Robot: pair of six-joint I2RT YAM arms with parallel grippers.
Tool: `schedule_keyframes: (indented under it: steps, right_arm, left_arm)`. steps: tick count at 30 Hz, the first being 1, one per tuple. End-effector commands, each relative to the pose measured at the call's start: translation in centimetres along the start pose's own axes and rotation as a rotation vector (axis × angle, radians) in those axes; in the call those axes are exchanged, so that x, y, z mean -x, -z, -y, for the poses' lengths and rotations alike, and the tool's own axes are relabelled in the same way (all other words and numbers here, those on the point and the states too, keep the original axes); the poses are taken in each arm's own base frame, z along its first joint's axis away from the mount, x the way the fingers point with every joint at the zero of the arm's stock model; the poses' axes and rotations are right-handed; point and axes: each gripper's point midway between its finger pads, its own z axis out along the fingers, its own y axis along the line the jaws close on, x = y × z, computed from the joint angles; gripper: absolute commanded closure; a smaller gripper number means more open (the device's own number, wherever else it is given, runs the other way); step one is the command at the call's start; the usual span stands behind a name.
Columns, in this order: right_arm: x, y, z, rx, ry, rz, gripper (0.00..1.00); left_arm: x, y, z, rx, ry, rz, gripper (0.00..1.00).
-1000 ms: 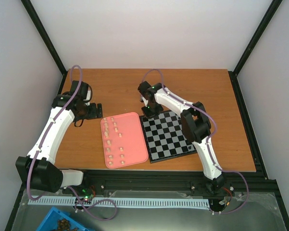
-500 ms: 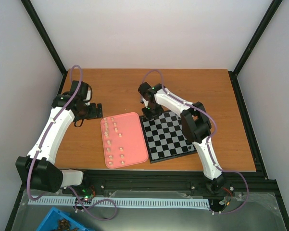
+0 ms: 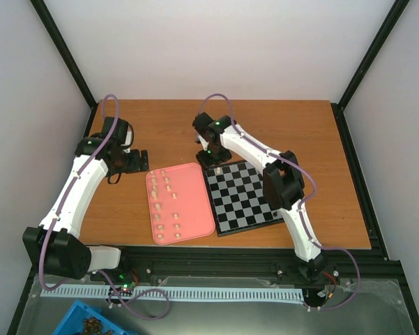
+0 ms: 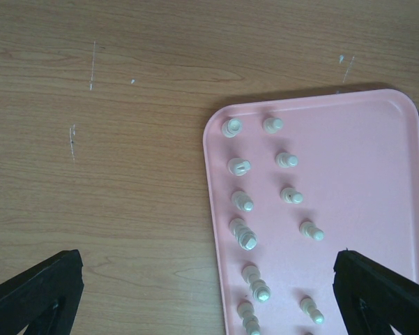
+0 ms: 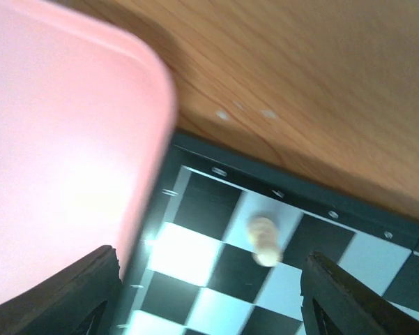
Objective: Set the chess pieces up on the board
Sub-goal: Place the chess piece on the chessboard, then pick up the chess piece from the storage box.
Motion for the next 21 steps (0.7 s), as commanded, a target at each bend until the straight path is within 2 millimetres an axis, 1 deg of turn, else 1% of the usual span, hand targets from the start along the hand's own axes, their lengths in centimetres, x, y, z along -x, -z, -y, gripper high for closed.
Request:
schedule_keyframes:
  steps: [1, 3, 6, 8, 10, 12, 15, 21]
  right_arm:
    - [1.8, 6.7, -5.9, 0.062, 0.100, 0.139, 0.29]
    - [1.5, 7.1, -9.1, 0.105, 0.152, 0.144, 0.29]
    - [0.0, 5.5, -13.2, 0.172, 0.204, 0.101, 0.30]
    - [-0.8, 4.4, -15.4, 0.200, 0.231, 0.077, 0.32]
    - [-1.4, 3.3, -17.1, 0.222, 0.251, 0.059, 0.33]
    - [-1.8, 2.2, -18.5, 0.241, 0.267, 0.041, 0.35]
    - [-2.0, 0.8, -19.1, 0.247, 0.272, 0.021, 0.36]
    - [-1.9, -1.6, -18.6, 0.206, 0.251, 0.000, 0.41]
  left_arm:
    - [0.5, 0.6, 0.0, -0.004, -0.009, 0.029, 0.00]
    - [0.5, 0.6, 0.0, -0.004, -0.007, 0.028, 0.00]
    - [0.5, 0.6, 0.1, -0.009, -0.003, 0.028, 0.00]
    - [0.5, 0.6, 0.1, -0.012, -0.004, 0.028, 0.00]
    - [0.3, 0.7, 0.1, -0.011, -0.004, 0.027, 0.00]
    - [0.3, 0.8, 0.1, -0.011, -0.003, 0.032, 0.00]
    - [0.3, 0.9, 0.0, -0.012, -0.004, 0.036, 0.00]
    - [0.2, 1.4, -0.3, -0.001, 0.000, 0.055, 0.00]
